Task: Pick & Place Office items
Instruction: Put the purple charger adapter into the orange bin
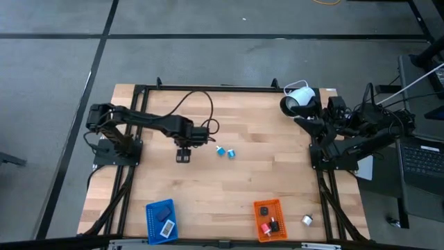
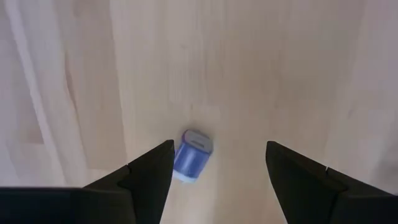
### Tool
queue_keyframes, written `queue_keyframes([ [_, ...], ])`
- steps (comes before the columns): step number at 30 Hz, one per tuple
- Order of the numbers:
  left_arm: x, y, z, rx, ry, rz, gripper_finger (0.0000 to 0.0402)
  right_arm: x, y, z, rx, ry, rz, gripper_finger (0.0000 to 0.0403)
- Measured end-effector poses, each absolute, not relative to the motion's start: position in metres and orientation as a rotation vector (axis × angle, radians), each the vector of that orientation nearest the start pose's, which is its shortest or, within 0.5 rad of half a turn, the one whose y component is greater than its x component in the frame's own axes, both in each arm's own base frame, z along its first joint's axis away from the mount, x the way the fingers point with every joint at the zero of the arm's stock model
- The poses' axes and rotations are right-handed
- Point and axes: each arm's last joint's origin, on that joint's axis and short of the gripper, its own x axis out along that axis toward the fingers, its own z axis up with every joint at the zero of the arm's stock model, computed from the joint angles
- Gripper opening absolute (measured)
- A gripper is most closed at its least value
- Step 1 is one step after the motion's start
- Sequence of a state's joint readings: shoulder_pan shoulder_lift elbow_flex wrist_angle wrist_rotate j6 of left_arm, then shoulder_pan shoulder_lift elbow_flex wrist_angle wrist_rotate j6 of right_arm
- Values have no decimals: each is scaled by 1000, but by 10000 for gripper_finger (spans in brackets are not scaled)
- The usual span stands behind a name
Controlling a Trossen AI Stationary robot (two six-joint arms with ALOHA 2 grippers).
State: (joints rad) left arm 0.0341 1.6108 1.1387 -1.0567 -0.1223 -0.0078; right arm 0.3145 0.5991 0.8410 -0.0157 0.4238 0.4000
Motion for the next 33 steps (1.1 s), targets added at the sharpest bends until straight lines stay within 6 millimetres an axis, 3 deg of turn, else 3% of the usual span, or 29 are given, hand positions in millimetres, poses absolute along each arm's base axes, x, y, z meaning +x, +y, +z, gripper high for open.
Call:
queue_keyframes([
  [10,256,13,165,198,1620,22,236,115,21,390,501,-255,-198,279],
  [22,256,19,153,236,1561,0,224,114,19,390,513,-270,-285,279],
  [33,244,29,138,55,1561,2,221,117,19,389,508,-261,-306,279],
])
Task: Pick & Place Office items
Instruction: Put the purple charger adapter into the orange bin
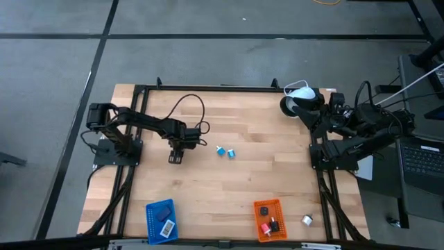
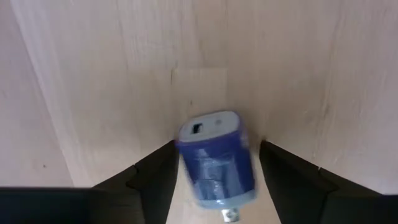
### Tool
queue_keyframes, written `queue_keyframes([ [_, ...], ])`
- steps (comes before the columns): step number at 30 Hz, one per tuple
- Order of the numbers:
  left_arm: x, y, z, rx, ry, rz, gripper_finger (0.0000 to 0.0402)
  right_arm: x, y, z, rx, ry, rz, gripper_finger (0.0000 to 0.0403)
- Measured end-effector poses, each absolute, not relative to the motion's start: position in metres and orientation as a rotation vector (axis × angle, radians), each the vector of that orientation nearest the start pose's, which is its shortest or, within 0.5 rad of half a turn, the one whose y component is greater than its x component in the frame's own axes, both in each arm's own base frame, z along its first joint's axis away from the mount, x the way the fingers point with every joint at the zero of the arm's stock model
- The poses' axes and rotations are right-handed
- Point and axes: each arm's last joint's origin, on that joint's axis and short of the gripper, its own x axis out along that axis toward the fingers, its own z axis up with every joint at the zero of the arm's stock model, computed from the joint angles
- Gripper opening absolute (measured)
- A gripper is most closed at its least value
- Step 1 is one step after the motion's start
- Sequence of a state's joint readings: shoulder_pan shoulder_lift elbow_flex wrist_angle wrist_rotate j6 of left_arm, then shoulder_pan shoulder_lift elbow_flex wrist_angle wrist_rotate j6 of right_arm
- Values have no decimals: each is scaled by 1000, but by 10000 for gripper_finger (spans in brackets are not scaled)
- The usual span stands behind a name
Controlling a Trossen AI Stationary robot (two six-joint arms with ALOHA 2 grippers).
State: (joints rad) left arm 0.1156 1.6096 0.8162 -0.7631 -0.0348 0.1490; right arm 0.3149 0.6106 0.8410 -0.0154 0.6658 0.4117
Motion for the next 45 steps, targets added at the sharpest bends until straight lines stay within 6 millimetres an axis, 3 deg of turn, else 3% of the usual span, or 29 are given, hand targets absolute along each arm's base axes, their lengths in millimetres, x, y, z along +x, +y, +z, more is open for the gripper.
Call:
queue_keyframes([
  [4,248,30,141,16,1552,32,199,118,20,388,506,-257,-308,279],
  [9,261,32,148,-135,1449,43,138,118,19,388,505,-259,-327,279],
  [11,270,35,153,-256,1360,69,120,118,19,388,501,-259,-332,279],
  [15,292,43,165,-446,1131,83,120,118,19,388,496,-259,-335,279],
  [20,325,59,197,-612,760,60,120,118,19,388,492,-258,-335,279],
  [25,353,74,251,-658,309,-21,120,118,19,388,482,-257,-337,279],
  [29,367,73,274,-609,263,-41,120,118,19,389,483,-262,-336,279],
  [34,398,50,297,-516,264,-134,120,116,19,395,463,-313,-323,279],
  [37,424,38,291,-460,354,-169,120,115,18,398,451,-342,-312,279],
  [40,455,29,269,-449,445,-243,120,115,18,399,452,-346,-310,279],
  [45,505,10,241,-499,450,-408,119,115,18,399,454,-347,-309,279],
])
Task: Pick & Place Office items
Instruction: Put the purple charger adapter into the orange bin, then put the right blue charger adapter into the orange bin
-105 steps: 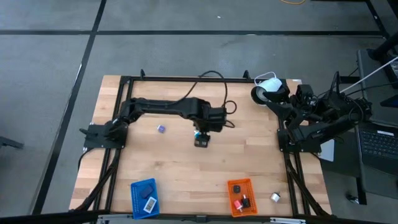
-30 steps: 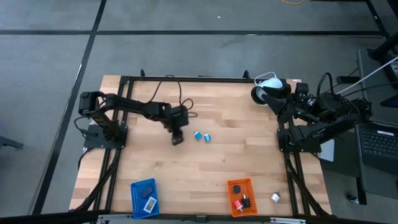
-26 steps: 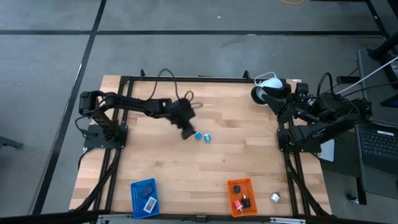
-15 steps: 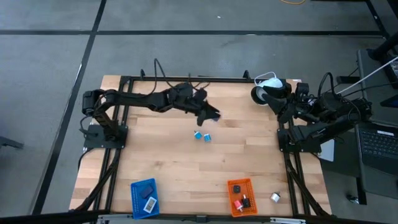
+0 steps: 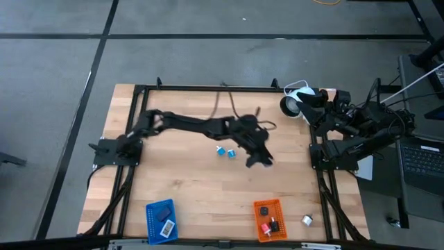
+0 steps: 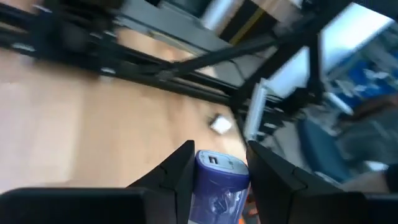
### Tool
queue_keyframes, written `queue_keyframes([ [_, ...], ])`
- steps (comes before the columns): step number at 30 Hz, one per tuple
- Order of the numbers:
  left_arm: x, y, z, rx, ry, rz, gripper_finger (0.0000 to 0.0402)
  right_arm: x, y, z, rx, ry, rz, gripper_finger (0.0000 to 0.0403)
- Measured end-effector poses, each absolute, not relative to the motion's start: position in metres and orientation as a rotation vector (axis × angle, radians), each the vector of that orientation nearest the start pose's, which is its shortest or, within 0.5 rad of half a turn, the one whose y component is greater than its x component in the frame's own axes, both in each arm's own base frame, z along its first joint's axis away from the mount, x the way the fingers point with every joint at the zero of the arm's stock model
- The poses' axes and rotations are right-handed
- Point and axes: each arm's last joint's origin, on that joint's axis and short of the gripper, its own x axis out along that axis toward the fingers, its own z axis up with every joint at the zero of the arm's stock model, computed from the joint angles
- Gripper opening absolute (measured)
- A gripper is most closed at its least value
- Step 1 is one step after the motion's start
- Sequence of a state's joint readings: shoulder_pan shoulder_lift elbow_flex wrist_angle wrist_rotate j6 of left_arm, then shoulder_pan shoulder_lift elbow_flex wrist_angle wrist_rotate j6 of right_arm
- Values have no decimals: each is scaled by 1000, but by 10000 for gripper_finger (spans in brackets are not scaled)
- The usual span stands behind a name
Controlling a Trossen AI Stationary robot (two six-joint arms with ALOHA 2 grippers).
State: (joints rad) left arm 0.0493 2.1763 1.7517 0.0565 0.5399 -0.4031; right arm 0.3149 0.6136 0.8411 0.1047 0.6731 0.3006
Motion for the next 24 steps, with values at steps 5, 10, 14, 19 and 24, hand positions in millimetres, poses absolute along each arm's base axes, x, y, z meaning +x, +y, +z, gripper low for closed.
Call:
queue_keyframes([
  [5,539,-22,229,-497,449,-589,86,115,18,399,455,-347,-309,279],
  [10,553,-62,231,-478,436,-840,38,114,18,399,453,-347,-329,279],
  [14,555,-83,221,-475,467,-879,7,115,18,398,453,-345,-329,279],
  [19,554,-76,221,-458,479,-830,14,115,18,398,457,-347,-329,279],
  [24,554,-47,215,-465,546,-721,65,115,18,399,458,-348,-328,279],
])
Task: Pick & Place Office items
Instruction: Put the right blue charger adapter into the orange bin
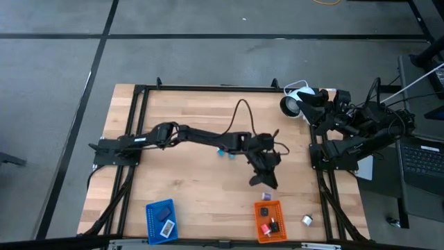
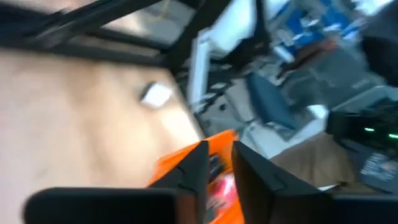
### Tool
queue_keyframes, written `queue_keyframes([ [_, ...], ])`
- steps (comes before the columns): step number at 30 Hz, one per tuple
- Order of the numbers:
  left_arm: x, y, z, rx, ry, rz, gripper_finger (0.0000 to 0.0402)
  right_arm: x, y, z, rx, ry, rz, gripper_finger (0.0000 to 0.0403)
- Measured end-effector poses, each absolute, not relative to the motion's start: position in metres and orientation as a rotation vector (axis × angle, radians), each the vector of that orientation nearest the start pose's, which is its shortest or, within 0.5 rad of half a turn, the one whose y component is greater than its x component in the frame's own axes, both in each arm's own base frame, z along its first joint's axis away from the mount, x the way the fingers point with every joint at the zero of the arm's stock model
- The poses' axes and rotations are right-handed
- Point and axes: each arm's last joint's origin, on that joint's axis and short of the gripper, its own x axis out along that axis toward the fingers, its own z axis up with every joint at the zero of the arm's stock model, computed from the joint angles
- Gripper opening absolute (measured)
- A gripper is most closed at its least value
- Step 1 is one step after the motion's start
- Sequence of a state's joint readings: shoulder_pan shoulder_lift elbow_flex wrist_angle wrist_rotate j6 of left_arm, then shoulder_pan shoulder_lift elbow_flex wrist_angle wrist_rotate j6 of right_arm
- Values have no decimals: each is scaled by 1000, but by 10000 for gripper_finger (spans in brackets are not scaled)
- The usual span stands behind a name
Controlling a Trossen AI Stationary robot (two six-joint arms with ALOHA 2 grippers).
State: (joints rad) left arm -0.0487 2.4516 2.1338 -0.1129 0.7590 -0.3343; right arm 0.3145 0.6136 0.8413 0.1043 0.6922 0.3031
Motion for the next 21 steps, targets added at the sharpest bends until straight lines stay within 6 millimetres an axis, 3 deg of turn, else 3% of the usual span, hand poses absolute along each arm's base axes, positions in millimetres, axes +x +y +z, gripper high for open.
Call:
queue_keyframes([
  [3,551,-29,204,-423,629,-625,103,115,18,399,459,-348,-328,279],
  [9,534,-2,186,-156,805,-534,168,115,18,399,460,-348,-328,279],
  [16,507,-11,189,166,1052,-478,215,115,18,398,455,-338,-329,279],
  [21,499,-7,185,408,1158,-462,228,115,18,397,453,-335,-324,279],
])
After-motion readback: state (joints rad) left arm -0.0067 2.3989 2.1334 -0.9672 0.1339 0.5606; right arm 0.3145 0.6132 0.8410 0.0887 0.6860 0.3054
